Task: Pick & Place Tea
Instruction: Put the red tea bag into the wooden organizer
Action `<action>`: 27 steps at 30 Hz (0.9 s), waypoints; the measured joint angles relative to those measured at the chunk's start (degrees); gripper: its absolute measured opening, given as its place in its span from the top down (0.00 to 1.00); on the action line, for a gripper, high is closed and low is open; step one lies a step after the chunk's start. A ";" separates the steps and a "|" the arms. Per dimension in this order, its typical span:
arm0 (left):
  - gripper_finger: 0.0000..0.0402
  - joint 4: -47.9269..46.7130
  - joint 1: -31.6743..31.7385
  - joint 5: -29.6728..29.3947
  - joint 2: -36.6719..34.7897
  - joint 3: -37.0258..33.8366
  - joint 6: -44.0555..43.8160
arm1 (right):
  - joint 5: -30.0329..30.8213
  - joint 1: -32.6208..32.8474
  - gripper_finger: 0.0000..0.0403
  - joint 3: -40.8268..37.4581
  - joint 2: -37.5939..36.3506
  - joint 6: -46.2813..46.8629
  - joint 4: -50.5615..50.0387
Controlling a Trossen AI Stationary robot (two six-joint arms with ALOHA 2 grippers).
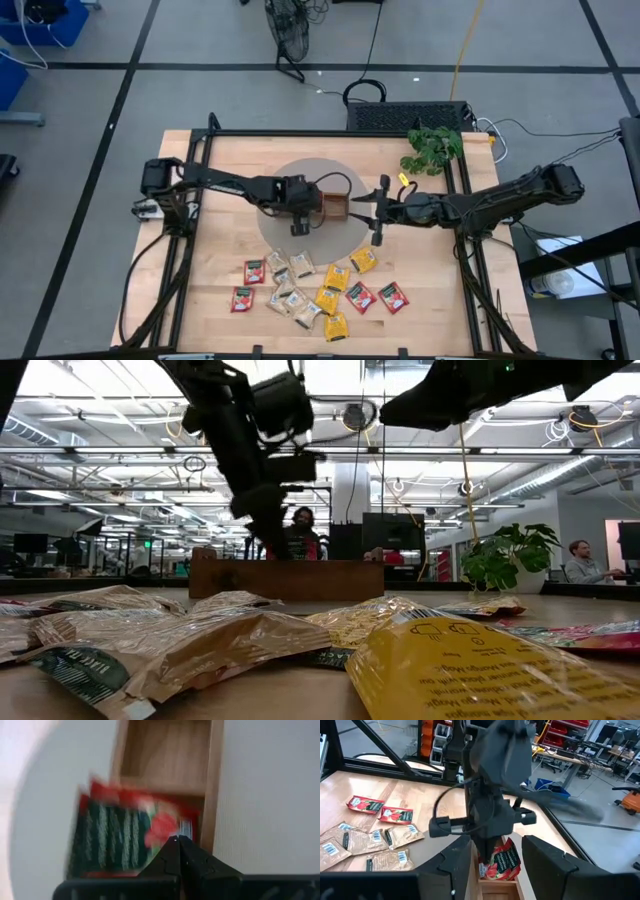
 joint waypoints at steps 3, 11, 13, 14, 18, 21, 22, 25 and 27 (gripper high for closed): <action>1.00 -0.28 0.45 0.84 1.86 0.48 0.00 | -0.01 0.00 0.60 -0.40 -0.02 -0.17 0.61; 1.00 -0.30 0.66 1.71 6.95 3.13 0.49 | -0.01 -0.11 0.60 -0.42 0.00 -0.79 1.06; 1.00 -0.21 0.86 1.70 7.88 3.56 0.44 | -0.01 -0.11 0.60 -0.42 0.00 -0.79 0.97; 1.00 -0.20 0.87 1.49 8.14 3.69 0.11 | -0.01 -0.11 0.60 -0.42 0.00 -0.76 0.99; 1.00 -0.43 0.42 -1.82 8.18 3.57 -1.46 | -0.03 -0.11 0.60 -0.42 0.00 -0.76 1.01; 1.00 -0.94 -0.49 -4.91 7.47 3.41 -1.55 | -0.03 -0.11 0.60 -0.42 0.00 -0.76 0.90; 1.00 -1.00 -0.91 -6.17 7.26 3.36 -1.52 | -0.03 -0.11 0.60 -0.42 0.00 -0.76 0.92; 1.00 -1.83 -1.98 -9.08 6.54 3.24 -0.85 | -0.03 -0.11 0.60 -0.42 0.00 -0.64 0.76; 1.00 -1.86 -2.59 -10.68 6.18 3.21 -0.77 | -0.05 -0.11 0.60 -0.42 0.00 -0.22 0.67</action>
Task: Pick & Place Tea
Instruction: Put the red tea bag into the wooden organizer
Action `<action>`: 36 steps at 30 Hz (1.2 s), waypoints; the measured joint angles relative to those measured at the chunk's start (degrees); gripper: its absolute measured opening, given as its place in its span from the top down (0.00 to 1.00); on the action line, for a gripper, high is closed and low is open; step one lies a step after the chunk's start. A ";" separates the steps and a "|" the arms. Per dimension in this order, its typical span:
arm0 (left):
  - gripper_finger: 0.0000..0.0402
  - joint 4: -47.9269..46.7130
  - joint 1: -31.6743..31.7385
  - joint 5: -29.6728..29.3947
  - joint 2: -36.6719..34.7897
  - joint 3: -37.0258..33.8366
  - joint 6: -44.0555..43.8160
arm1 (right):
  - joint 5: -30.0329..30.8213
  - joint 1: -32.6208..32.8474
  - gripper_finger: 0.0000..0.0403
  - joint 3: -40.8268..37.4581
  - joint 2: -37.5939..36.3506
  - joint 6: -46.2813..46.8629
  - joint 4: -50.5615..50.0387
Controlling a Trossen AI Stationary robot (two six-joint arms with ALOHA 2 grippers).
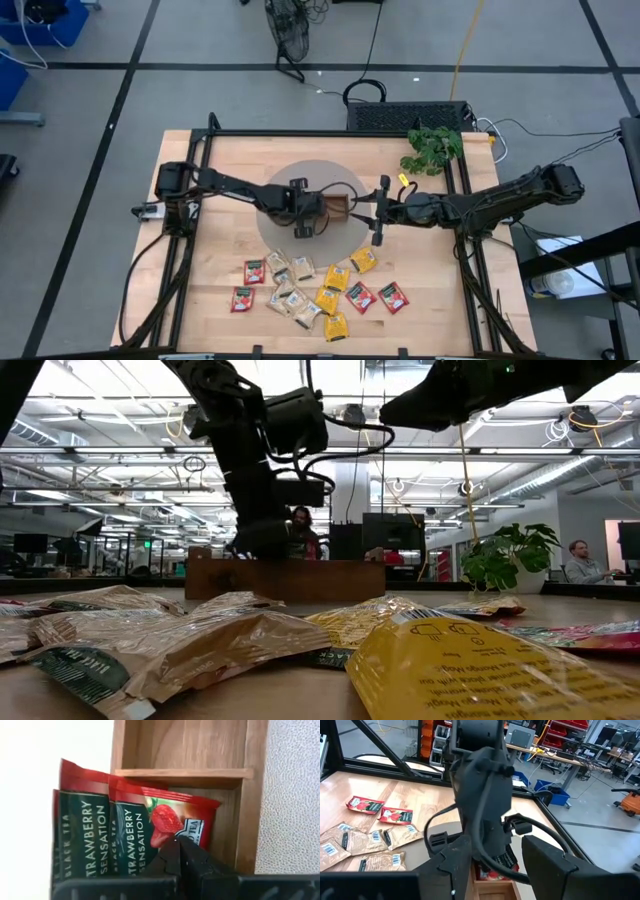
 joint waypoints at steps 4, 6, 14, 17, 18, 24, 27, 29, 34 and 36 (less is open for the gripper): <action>1.00 -0.52 -0.77 -3.57 -0.31 0.00 0.08 | 0.00 0.00 0.60 0.00 0.00 0.21 -0.10; 0.99 -0.70 -0.93 -5.86 -0.28 0.00 -0.12 | 0.00 0.00 0.60 0.02 0.00 0.29 -0.05; 0.99 -0.24 -1.58 -13.37 -0.31 0.00 -0.28 | 0.00 -0.01 0.60 0.00 0.00 0.75 -0.10; 0.99 -0.15 -2.13 -15.26 -0.31 0.01 -0.24 | -0.03 0.00 0.60 0.02 0.00 0.75 -0.10; 0.99 -0.08 -2.31 -15.70 -0.31 0.02 -0.23 | -0.03 0.00 0.60 0.02 0.00 0.75 -0.10; 0.97 1.57 -3.21 -19.23 -0.32 0.07 0.46 | -0.05 0.00 0.60 0.04 0.00 0.77 -0.07; 0.99 1.59 -3.42 -21.60 -0.35 0.07 0.55 | -0.09 0.00 0.60 0.07 0.00 0.77 -0.07; 0.99 1.61 -3.44 -22.67 -0.35 0.07 0.27 | -0.09 0.00 0.60 0.07 0.00 0.77 -0.07; 0.95 1.64 -3.49 -22.78 -0.36 0.09 0.63 | -0.07 0.00 0.60 0.07 0.00 0.79 -0.10; 0.96 1.61 -3.72 -23.29 -0.44 0.09 0.75 | -0.07 0.00 0.60 0.07 0.00 0.79 -0.10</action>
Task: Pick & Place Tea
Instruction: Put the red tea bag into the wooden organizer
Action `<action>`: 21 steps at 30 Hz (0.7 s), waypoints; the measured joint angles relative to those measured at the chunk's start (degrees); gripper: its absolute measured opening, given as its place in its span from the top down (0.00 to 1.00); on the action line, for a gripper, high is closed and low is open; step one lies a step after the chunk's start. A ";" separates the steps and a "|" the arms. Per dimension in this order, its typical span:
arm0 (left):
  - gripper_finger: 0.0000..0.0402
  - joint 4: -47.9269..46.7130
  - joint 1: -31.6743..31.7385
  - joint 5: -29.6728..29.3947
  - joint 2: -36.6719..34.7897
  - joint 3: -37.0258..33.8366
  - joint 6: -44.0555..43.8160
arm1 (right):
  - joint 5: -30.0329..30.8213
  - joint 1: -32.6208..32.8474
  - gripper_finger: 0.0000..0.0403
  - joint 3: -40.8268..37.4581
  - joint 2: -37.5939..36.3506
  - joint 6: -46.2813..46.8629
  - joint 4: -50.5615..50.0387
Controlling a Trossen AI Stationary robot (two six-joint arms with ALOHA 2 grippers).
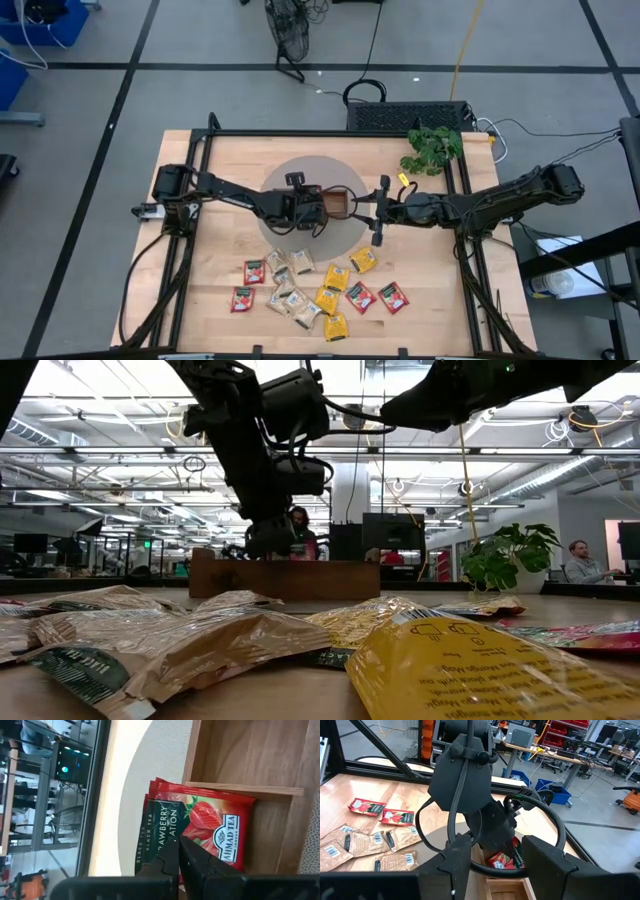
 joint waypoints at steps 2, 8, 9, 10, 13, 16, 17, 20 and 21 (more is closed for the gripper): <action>0.98 -0.37 -0.29 -0.70 -0.74 0.00 1.03 | -0.02 0.00 0.60 0.00 0.00 0.00 0.02; 0.95 0.53 -1.88 -2.28 -4.25 0.07 3.06 | -0.09 0.00 0.60 -0.01 0.00 0.07 0.19; 0.94 -0.04 -2.17 -2.34 -5.20 0.07 3.03 | -0.07 0.00 0.60 -0.23 0.00 0.07 0.58; 0.92 -0.10 -2.39 -2.36 -6.01 0.07 2.78 | 0.00 0.00 0.60 -0.47 0.00 0.07 0.71; 0.90 -0.24 -2.89 -1.00 -8.49 0.11 0.92 | 0.05 -0.02 0.60 -0.85 0.07 0.26 0.42; 0.95 0.35 -0.94 14.79 -9.66 0.14 0.64 | 0.07 -0.02 0.60 -0.83 0.04 0.57 0.50; 0.97 0.38 0.27 21.71 -9.60 0.13 0.58 | 0.07 -0.02 0.60 -0.83 0.04 0.57 0.71; 0.99 0.41 3.45 30.46 -8.85 0.11 -0.96 | 0.05 -0.02 0.60 -0.83 0.04 0.59 1.24; 0.99 -0.04 4.63 30.66 -8.73 0.11 -1.40 | 0.04 -0.02 0.60 -0.83 0.04 0.59 1.56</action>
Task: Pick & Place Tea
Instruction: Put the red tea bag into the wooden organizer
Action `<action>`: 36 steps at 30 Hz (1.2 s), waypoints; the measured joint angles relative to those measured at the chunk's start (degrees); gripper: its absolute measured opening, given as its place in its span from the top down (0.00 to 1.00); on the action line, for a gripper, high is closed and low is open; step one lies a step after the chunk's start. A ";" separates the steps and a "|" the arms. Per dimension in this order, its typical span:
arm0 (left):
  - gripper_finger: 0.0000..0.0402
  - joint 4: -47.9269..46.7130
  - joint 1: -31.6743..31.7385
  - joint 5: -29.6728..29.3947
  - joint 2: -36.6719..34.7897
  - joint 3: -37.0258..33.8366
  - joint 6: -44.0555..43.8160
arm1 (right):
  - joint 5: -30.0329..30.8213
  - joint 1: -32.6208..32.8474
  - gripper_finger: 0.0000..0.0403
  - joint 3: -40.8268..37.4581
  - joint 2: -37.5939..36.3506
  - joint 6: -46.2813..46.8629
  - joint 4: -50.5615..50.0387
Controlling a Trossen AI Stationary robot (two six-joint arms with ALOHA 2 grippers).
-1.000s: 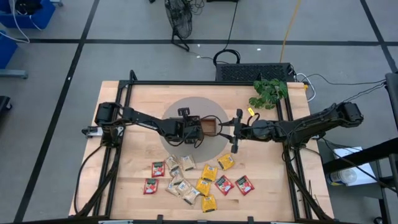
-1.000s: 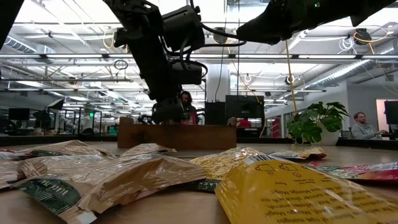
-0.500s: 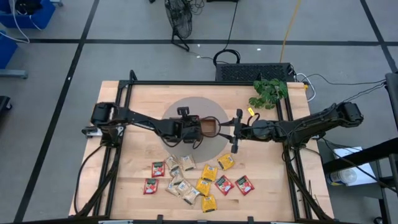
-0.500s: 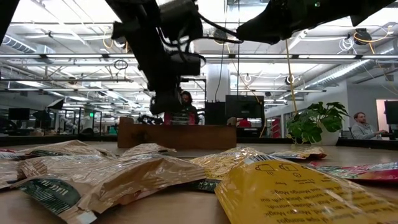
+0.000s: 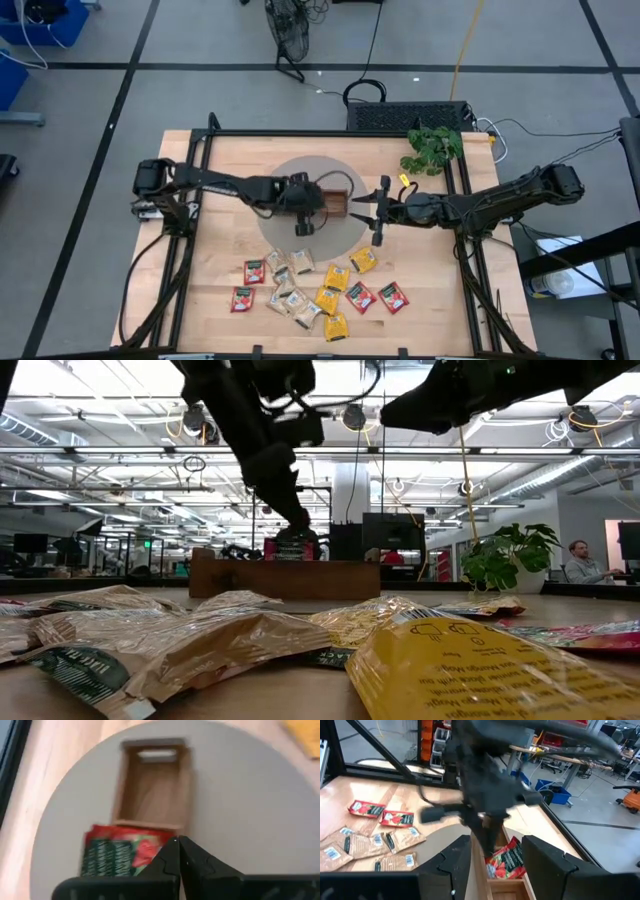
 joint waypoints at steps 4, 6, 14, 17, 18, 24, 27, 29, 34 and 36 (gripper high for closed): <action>0.99 -2.01 4.65 5.13 0.21 -0.02 -2.65 | 0.00 0.00 0.60 0.00 0.00 0.44 0.15; 0.99 -1.89 5.69 7.65 0.17 -0.02 -3.53 | 0.00 0.02 0.60 0.00 0.00 0.44 0.14; 1.00 -4.04 5.30 9.44 3.41 -0.02 -3.89 | 0.00 0.02 0.60 0.00 -0.02 0.41 0.22; 1.00 -3.30 4.99 9.00 5.63 -0.02 -3.97 | 0.00 0.02 0.60 0.00 -0.02 0.35 0.23; 1.00 -3.07 5.06 9.01 6.32 -0.01 -4.10 | 0.00 0.02 0.60 0.00 -0.02 0.35 0.23; 1.00 -3.63 5.07 9.04 8.10 0.00 -4.63 | -0.01 0.02 0.60 0.00 -0.04 -0.02 0.26; 1.00 -3.72 5.36 9.03 8.74 0.02 -5.02 | -0.02 0.02 0.60 0.00 -0.04 -0.22 0.50; 1.00 -3.37 5.55 8.92 9.15 0.03 -5.46 | -0.02 0.02 0.60 0.00 -0.04 -0.22 0.61; 1.00 -3.16 4.91 3.11 9.59 0.07 -5.91 | -0.02 0.02 0.60 0.00 -0.04 -0.18 0.56; 1.00 -3.22 4.49 0.32 9.63 0.04 -6.57 | -0.02 0.02 0.60 0.00 -0.04 -0.07 0.52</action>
